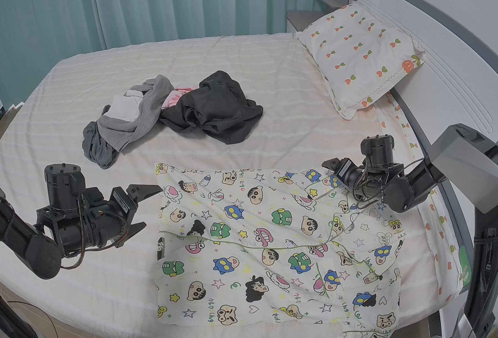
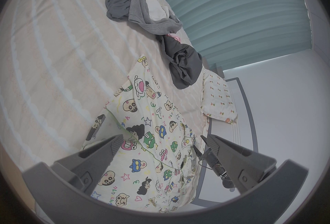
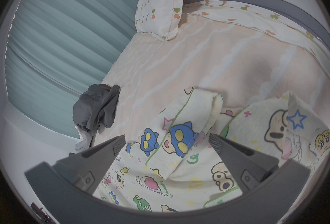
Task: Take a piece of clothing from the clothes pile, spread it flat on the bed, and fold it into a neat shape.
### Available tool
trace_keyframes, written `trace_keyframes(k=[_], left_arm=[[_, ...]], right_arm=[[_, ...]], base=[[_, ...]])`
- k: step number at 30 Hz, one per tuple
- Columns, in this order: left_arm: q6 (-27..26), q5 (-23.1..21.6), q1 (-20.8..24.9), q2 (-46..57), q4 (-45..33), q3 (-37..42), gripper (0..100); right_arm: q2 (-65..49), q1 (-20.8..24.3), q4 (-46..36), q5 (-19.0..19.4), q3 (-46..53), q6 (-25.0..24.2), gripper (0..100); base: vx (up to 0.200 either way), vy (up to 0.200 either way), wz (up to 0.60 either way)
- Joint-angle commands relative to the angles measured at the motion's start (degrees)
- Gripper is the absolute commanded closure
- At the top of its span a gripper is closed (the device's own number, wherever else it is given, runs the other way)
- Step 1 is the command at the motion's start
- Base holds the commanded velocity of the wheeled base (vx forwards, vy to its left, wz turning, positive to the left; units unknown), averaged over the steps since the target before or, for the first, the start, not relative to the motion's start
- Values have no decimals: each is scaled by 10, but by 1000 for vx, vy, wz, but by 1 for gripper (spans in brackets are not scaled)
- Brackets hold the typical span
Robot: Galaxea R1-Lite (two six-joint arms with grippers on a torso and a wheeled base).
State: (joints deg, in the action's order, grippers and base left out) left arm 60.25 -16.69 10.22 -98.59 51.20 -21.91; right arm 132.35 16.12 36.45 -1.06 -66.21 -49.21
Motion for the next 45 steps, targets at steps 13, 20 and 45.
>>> trace_keyframes(k=[13,20,45], left_arm=[[0,1,2,1,0,5,0],[0,0,2,1,0,5,0],[0,1,2,-13,0,5,0]], right_arm=[[18,46,-24,0,-25,-7,0],[46,50,-69,0,-87,-23,0],[108,25,-90,-23,-367,-50,0]], base=[[0,0,0],[0,0,0],[0,0,0]])
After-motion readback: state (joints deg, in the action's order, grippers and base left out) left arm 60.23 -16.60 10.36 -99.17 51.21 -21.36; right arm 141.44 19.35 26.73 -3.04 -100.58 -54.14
